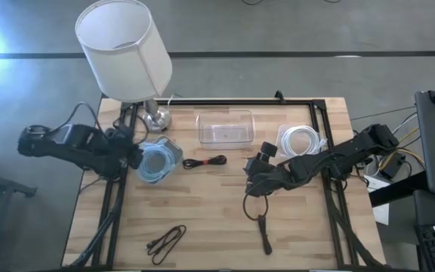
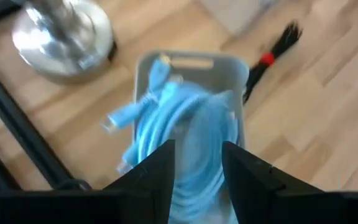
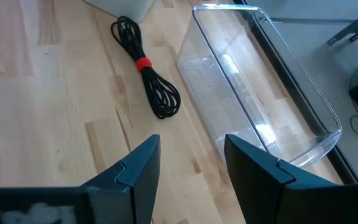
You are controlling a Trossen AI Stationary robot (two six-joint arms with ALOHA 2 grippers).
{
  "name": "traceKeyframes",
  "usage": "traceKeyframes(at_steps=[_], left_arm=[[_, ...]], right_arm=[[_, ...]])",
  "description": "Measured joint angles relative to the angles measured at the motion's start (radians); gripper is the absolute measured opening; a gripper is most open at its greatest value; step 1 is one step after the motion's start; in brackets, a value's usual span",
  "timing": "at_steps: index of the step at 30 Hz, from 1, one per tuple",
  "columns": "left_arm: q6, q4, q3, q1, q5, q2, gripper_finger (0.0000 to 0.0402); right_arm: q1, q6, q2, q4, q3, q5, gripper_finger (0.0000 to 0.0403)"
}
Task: Pick & Place USB Port
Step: Put the right black USB cable into the left transparent bin
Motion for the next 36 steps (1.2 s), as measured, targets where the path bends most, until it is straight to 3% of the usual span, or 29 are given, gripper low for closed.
traceKeyframes(at_steps=[4, 9, 15, 20, 29, 36], left_arm=[[0.035, 0.042, 0.039, 0.0, -0.082, 0.002, 0.0128], [0.224, 0.297, 0.024, -0.001, -0.112, 0.012, 0.0126], [0.496, 0.657, -0.064, -0.001, -0.057, 0.081, 0.0126], [0.564, 0.836, -0.139, -0.001, 0.027, 0.178, 0.0126], [0.56, 0.963, -0.19, -0.001, 0.063, 0.357, 0.0124], [0.559, 0.972, -0.168, -0.001, 0.061, 0.424, 0.0124]], right_arm=[[0.0, 0.0, 0.0, 0.0, 0.0, 0.0, 0.0173], [0.0, 0.0, 0.0, 0.006, 0.0, 0.0, 0.0173], [0.0, 0.002, 0.0, 0.02, -0.001, -0.056, 0.0173], [0.0, 0.032, 0.0, 0.02, -0.001, -0.175, 0.0173], [0.016, 0.362, 0.0, 0.016, -0.032, -0.497, 0.0173], [0.1, 0.66, 0.0, 0.015, -0.11, -0.566, 0.0173]])
